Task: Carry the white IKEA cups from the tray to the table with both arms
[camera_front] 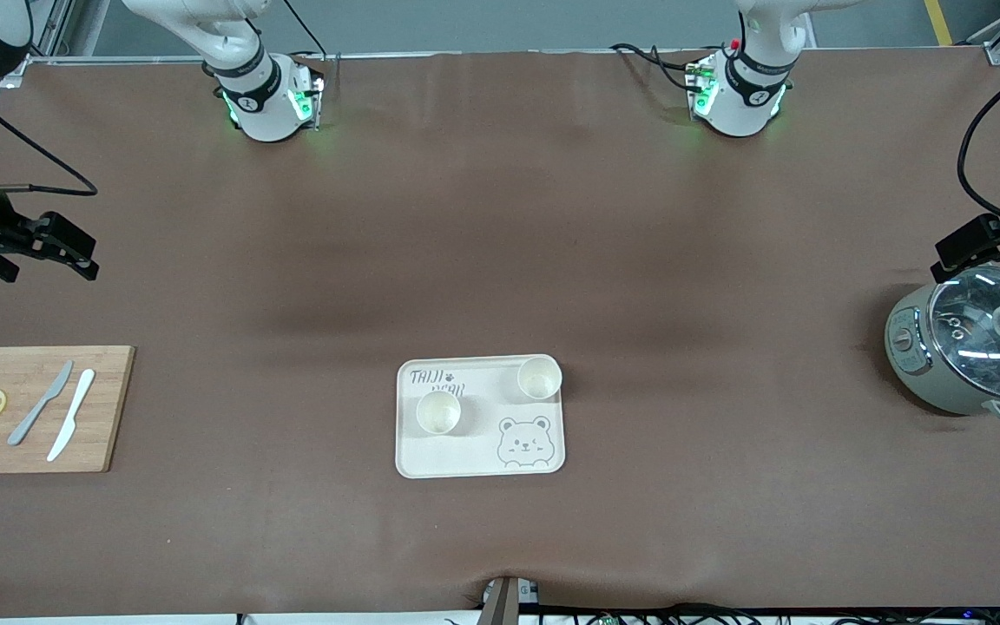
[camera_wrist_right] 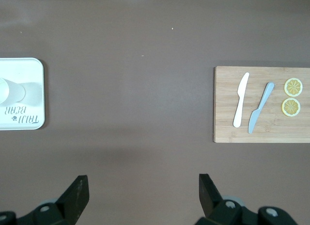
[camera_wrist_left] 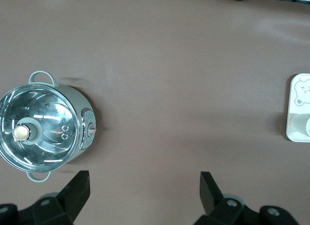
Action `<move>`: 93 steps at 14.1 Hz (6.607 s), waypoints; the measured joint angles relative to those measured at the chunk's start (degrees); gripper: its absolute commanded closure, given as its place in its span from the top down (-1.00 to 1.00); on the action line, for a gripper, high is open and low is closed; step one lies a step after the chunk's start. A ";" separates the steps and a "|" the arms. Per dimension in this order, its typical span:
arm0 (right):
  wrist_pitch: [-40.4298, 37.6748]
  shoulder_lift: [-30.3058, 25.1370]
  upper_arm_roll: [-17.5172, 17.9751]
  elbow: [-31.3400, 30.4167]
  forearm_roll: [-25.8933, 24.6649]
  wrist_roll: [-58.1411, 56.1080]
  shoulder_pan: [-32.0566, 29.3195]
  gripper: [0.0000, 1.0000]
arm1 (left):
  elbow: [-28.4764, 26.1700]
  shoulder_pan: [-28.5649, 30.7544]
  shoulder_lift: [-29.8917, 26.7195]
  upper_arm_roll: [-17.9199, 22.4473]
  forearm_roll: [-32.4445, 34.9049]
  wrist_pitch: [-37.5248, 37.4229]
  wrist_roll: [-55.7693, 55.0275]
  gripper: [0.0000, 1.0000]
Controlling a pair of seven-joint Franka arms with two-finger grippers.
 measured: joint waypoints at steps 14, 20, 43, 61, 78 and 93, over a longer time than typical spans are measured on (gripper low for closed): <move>3.48 2.61 0.27 0.00 2.79 12.15 3.58 1.00 | -1.32 -1.70 4.44 -0.87 -3.03 -1.07 -2.30 1.00; 12.01 9.04 0.47 -0.01 2.83 30.09 12.54 1.00 | -1.43 -10.64 11.07 -1.41 -3.05 4.21 -17.81 1.00; 32.32 37.83 0.11 13.84 2.68 44.24 22.34 1.00 | -1.39 -29.54 34.25 -0.96 -2.99 36.37 -41.76 1.00; 35.41 44.68 0.08 14.33 0.47 44.26 27.08 1.00 | 0.32 -33.32 39.16 0.02 -1.98 38.49 -46.66 -0.61; 37.68 49.47 -0.14 14.45 0.21 44.34 28.81 -0.01 | 2.71 -32.28 38.36 1.20 -1.94 39.46 -48.58 -1.00; 37.60 49.44 -0.47 15.58 0.33 45.58 28.79 -1.00 | 3.01 -18.82 36.92 1.61 3.36 35.14 -39.74 -1.00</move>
